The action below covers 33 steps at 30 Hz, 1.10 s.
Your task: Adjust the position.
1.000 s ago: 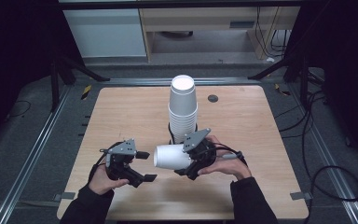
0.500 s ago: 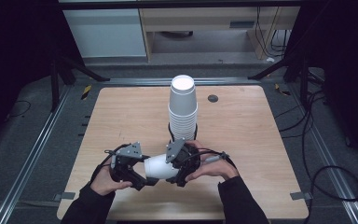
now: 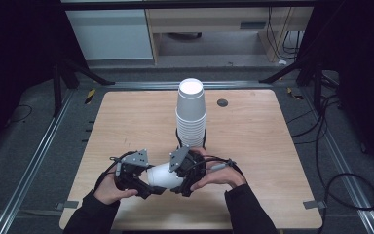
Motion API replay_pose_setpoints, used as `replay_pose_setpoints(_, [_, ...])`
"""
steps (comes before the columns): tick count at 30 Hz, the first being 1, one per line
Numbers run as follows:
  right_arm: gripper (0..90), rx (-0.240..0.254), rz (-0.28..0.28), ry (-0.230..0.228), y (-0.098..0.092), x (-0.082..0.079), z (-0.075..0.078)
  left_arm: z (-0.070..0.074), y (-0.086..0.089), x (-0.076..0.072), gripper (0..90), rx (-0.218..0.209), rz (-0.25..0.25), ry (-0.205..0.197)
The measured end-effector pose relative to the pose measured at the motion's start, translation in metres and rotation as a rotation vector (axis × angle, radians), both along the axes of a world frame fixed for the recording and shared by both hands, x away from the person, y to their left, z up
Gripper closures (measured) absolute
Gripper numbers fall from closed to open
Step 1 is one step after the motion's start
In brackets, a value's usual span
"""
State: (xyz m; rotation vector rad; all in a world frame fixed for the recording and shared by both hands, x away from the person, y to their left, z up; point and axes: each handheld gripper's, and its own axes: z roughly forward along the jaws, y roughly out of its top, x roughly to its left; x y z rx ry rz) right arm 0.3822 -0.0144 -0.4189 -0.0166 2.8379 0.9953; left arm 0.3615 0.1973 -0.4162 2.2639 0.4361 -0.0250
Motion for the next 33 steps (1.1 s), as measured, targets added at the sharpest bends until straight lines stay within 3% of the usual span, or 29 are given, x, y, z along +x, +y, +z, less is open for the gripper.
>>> replay_pose_setpoints(7, [4.8,0.022,-0.011,0.005,-0.004,0.0,0.002,-0.001,0.001,0.0,22.5,0.008,-0.001,-0.01])
replay_pose_setpoints(12, [4.1,0.06,-0.04,0.007,-0.014,-0.001,0.011,-0.002,0.003,0.002,22.6,0.023,0.02,-0.014])
replay_pose_setpoints(19, [4.2,0.164,-0.086,0.01,-0.034,0.002,0.028,-0.007,0.012,0.009,22.6,0.007,0.063,-0.008])
replay_pose_setpoints(23, [4.4,0.234,-0.142,0.01,-0.05,0.003,0.033,-0.004,0.019,0.011,22.6,-0.039,0.094,-0.019])
replay_pose_setpoints(28, [5.1,0.329,-0.225,0.056,-0.07,0.003,0.03,0.002,0.027,0.01,22.5,-0.126,0.115,-0.044])
replay_pose_setpoints(33, [5.2,0.399,-0.261,0.08,-0.081,0.001,0.024,0.007,0.03,0.008,22.6,-0.194,0.125,-0.07])
